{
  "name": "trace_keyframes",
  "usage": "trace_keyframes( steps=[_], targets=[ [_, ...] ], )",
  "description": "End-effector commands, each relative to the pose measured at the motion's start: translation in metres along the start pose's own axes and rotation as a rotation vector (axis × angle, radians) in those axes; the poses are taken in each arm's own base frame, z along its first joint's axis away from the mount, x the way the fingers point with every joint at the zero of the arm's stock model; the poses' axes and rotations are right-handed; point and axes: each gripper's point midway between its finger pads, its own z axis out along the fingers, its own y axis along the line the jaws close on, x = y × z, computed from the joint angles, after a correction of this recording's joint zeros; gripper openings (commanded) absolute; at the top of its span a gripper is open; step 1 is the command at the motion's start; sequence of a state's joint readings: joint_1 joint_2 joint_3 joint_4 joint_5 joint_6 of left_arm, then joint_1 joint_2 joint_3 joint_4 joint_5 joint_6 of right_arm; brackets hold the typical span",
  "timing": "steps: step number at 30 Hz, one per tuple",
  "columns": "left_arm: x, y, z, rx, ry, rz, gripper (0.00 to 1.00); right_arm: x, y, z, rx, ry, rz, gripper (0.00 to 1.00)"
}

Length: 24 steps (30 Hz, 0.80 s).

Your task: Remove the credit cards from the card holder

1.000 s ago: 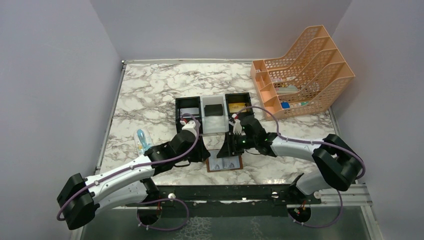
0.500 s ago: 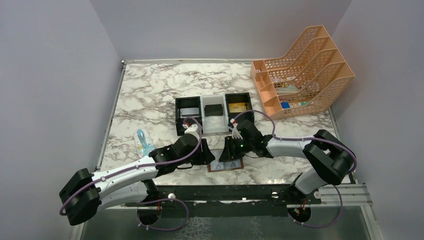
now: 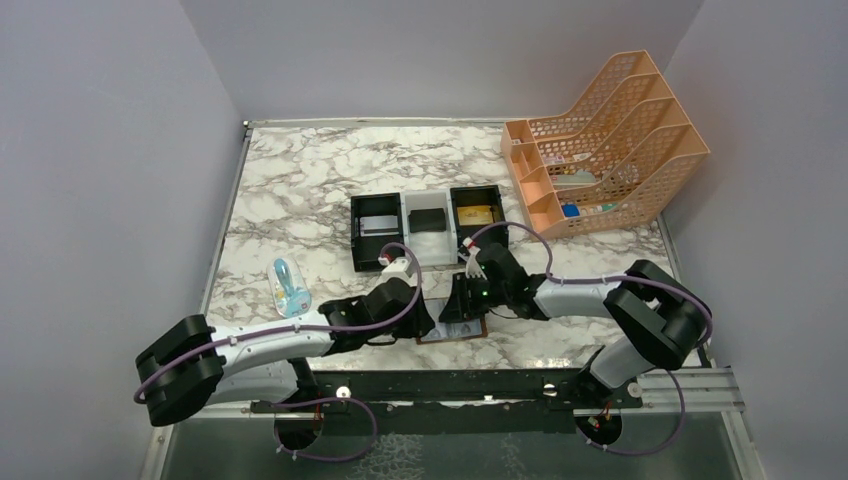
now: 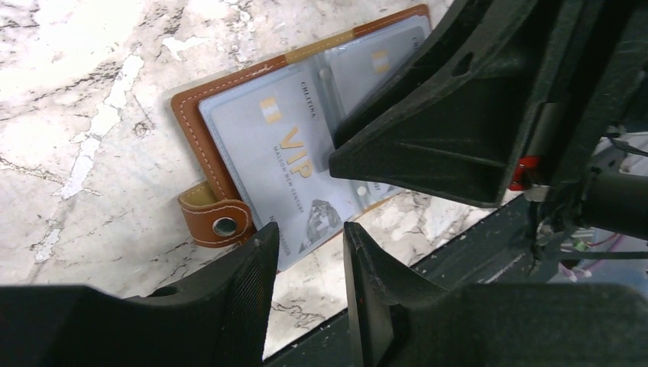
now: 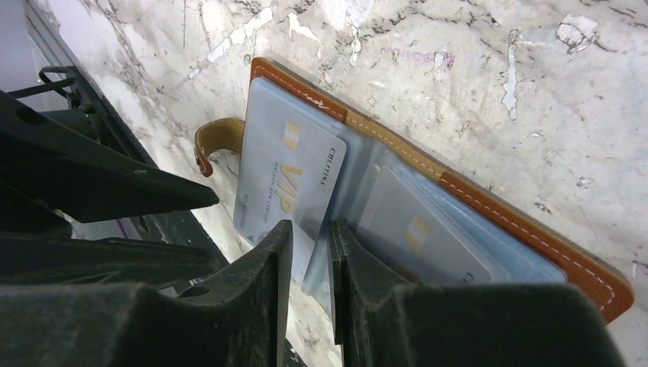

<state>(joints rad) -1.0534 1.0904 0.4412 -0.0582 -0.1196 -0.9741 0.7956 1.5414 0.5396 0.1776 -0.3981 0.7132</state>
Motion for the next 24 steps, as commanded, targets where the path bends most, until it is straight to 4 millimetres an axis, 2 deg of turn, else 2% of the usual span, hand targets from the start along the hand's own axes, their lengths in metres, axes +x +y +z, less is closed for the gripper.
trace_keyframes(
  steps=[1, 9, 16, 24],
  targets=[
    [-0.004, 0.003, 0.009, -0.052, -0.042, -0.017, 0.38, 0.010, -0.027, 0.003, 0.099, -0.009, 0.025, 0.24],
    [0.007, 0.024, 0.018, -0.183, -0.021, 0.005, 0.33, 0.013, -0.028, 0.001, 0.093, -0.021, 0.042, 0.22],
    [0.014, 0.029, 0.021, -0.211, -0.002, 0.028, 0.27, 0.013, -0.018, 0.001, 0.038, -0.019, 0.047, 0.12],
    [0.022, 0.041, 0.018, -0.251, 0.000, 0.011, 0.26, 0.007, -0.003, -0.005, -0.019, -0.028, 0.025, 0.01]
  ],
)
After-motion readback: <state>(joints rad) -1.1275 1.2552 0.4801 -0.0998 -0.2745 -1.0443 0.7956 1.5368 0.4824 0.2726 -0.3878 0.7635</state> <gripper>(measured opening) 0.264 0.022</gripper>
